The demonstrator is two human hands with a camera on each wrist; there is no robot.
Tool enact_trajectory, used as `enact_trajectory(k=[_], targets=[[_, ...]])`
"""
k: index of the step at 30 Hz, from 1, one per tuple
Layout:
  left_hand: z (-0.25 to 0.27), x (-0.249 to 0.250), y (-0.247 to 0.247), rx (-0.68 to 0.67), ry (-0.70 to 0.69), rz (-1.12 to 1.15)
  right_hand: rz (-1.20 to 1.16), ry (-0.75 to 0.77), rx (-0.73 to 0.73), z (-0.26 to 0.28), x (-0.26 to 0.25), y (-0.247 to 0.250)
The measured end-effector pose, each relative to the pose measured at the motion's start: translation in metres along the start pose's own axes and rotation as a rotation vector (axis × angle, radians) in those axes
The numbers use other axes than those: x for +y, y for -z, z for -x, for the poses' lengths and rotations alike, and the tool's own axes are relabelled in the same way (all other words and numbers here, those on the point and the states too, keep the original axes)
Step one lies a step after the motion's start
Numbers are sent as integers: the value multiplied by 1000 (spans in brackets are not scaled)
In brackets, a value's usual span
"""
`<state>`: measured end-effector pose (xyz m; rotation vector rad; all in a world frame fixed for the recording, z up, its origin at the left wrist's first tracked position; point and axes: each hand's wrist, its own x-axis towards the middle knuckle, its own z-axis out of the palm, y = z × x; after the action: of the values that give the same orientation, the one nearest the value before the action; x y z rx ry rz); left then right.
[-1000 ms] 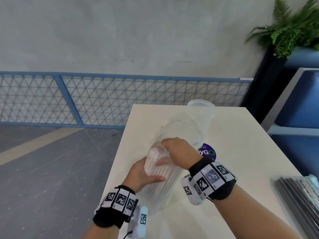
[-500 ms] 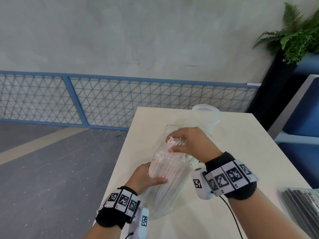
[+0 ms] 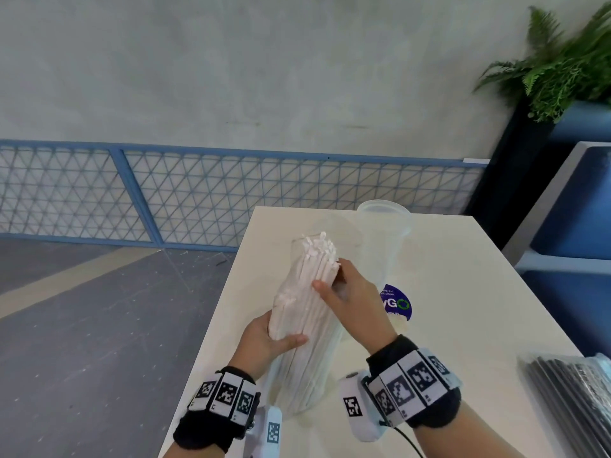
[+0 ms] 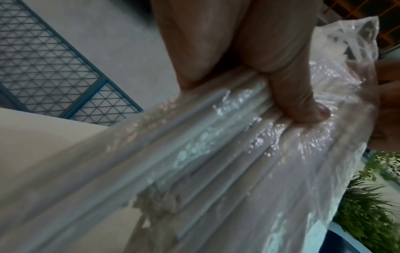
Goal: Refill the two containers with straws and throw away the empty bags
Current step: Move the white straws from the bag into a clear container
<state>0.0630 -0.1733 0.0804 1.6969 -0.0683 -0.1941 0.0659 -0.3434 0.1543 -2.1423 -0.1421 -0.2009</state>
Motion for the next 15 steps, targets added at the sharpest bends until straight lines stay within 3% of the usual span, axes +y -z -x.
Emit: enact_trajectory(k=[9,15], targets=[[-1,19,-4,-60,-115,34,-176,-56,-42,-5,-2,-8],[-5,18,-7,-5,-126,77,-272,-76,60,-7,-4,-22]])
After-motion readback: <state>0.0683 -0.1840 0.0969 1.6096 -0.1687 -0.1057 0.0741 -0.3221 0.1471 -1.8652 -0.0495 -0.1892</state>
